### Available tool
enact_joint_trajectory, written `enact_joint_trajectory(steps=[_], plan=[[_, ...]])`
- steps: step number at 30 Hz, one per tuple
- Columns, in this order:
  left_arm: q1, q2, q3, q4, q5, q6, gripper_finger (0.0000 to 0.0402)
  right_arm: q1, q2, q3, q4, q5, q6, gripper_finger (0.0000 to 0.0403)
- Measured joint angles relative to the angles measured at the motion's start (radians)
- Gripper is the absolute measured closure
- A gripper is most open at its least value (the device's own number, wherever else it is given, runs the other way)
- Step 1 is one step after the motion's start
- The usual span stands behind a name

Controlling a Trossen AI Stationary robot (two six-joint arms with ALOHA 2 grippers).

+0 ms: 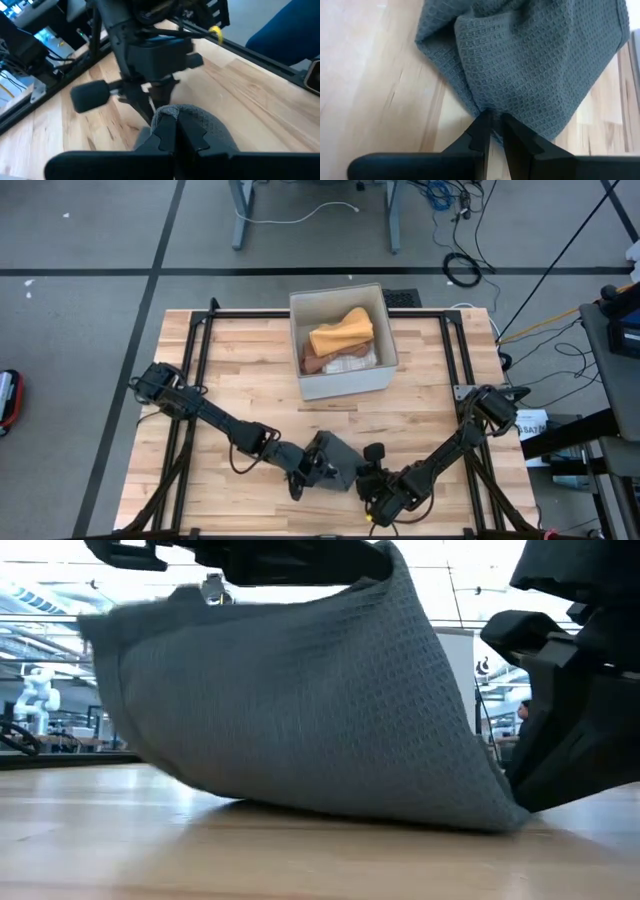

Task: Fold towel
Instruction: Fold the orange towel

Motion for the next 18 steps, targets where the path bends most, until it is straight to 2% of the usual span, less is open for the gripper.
enact_joint_trajectory(steps=[6, 13, 18], plan=[[0.041, 0.016, 0.000, 0.051, 0.049, 0.015, 0.0400, -0.008, 0.002, -0.001, 0.039, 0.014, -0.060, 0.0365], [0.093, 0.102, 0.000, 0.136, 0.142, 0.020, 0.0400, -0.012, 0.002, -0.001, 0.045, 0.017, -0.066, 0.0365], [0.124, 0.174, 0.062, 0.136, 0.172, 0.029, 0.0400, -0.012, 0.002, -0.001, 0.059, 0.016, -0.065, 0.0365]])
